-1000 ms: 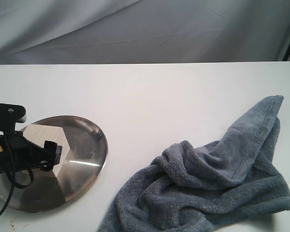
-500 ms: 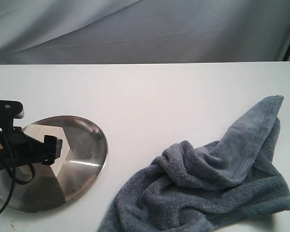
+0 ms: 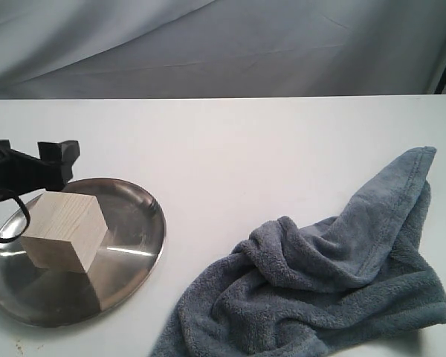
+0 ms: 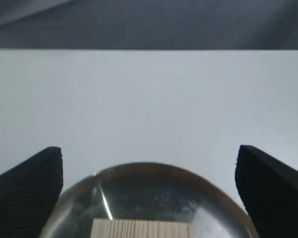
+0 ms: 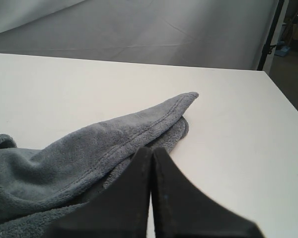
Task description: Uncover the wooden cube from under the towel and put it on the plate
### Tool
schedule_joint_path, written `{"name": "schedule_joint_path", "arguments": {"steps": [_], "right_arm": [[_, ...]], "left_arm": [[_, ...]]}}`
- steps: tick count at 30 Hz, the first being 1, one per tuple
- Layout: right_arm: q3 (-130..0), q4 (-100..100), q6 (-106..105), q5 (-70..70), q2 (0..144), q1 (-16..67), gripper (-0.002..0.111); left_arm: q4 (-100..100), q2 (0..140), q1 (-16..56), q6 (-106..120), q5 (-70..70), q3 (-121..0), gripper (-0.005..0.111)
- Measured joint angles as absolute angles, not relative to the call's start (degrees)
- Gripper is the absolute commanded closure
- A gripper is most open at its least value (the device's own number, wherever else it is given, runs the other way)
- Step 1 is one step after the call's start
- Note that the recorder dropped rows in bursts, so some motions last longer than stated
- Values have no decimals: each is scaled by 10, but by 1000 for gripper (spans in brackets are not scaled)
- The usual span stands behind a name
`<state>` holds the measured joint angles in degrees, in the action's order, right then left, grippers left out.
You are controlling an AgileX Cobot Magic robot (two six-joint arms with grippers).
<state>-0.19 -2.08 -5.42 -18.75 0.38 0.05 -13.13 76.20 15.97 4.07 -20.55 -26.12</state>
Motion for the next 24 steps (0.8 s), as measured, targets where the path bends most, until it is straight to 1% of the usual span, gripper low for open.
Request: {"name": "schedule_joint_path", "arguments": {"steps": [4, 7, 11, 13, 17, 18, 19, 20, 21, 24], "right_arm": [[-2, -21, -54, -187, 4, 0, 108], [-2, -21, -54, -187, 4, 0, 108], [-2, -21, -54, -187, 4, 0, 108], [-2, -21, -54, -187, 4, 0, 108], [-2, -21, -54, -187, 4, 0, 108], [-2, -21, -54, -187, 4, 0, 108], [-2, -21, -54, -187, 4, 0, 108], [-2, -21, -54, -187, 4, 0, 108], [-2, -21, -54, -187, 4, 0, 108], [-2, -21, -54, -187, 4, 0, 108]], "left_arm": [[-135, 713, 160, 69, -210, -261, 22], [-185, 686, 160, 78, -209, -261, 32], [-271, 669, 132, 107, -188, -261, 56], [-292, 667, 99, 133, -154, -261, 70], [-301, 668, 13, 220, -70, -261, 91], [-301, 668, -1, 243, -55, -261, 101], [-301, 664, -40, 284, -28, -261, 104], [-301, 661, -54, 292, -21, -261, 107], [-298, 650, -70, 305, -9, -261, 107], [-265, 608, -77, 314, 26, -261, 107]]}}
